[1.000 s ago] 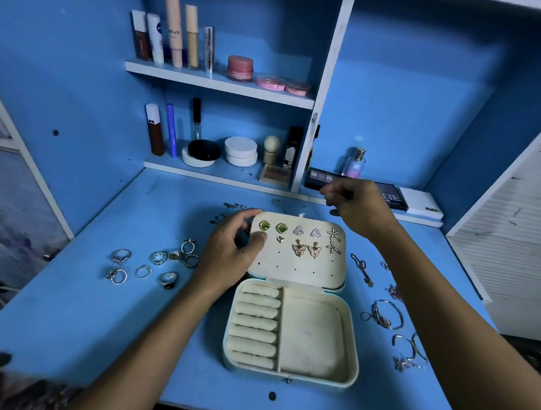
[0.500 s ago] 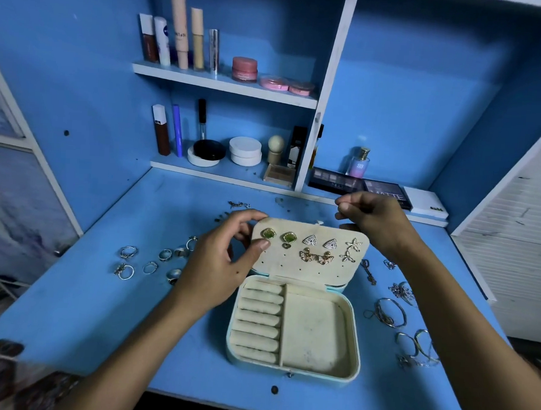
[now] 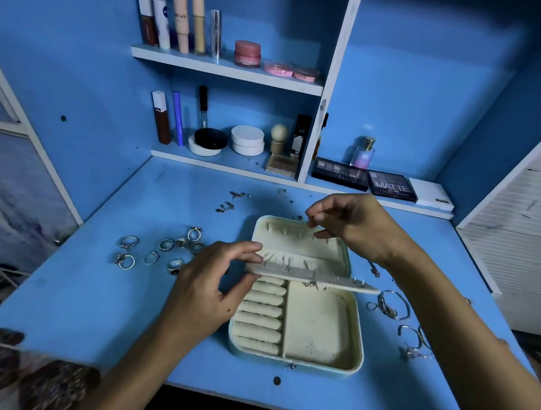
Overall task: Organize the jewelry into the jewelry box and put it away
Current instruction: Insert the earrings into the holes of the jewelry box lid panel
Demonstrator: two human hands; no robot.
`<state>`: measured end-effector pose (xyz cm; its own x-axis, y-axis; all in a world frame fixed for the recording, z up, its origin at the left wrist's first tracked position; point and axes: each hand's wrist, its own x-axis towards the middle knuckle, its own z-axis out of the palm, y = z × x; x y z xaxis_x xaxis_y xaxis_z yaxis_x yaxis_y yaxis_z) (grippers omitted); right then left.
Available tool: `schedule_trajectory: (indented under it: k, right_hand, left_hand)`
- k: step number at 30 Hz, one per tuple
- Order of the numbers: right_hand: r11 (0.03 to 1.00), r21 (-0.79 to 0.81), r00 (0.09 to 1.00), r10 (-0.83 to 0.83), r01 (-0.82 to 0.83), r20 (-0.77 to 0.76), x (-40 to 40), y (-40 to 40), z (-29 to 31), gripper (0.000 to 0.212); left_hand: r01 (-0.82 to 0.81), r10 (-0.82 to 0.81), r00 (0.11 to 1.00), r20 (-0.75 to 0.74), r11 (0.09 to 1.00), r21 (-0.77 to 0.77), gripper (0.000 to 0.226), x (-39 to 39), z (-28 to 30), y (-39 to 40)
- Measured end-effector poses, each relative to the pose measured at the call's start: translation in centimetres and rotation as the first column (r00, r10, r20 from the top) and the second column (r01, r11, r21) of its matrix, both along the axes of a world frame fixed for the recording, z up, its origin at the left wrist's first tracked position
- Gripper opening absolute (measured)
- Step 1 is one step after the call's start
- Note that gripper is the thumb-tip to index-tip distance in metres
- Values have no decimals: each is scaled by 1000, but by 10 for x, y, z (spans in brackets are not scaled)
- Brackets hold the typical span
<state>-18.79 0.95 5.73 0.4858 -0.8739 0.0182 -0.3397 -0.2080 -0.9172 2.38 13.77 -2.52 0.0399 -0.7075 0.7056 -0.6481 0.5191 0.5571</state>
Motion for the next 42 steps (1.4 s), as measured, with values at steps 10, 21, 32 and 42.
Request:
schedule_trajectory:
  k: [10, 21, 32, 42]
  right_hand:
    - [993, -9, 992, 114, -115, -47, 15, 19, 11, 17]
    - [969, -48, 963, 235, -243, -133, 19, 26, 19, 18]
    - [937, 15, 920, 345, -349, -183, 30, 29, 22, 18]
    - [916, 91, 894, 400, -390, -200, 36, 28, 26, 22]
  left_hand:
    - [9, -9, 1000, 22, 1000, -7, 36, 1, -4, 3]
    - [19, -18, 1000, 25, 999, -33, 37, 1, -4, 3]
    - [0, 3, 998, 56, 998, -58, 37, 0, -3, 1]
    - [-12, 14, 999, 35, 999, -34, 40, 0, -3, 2]
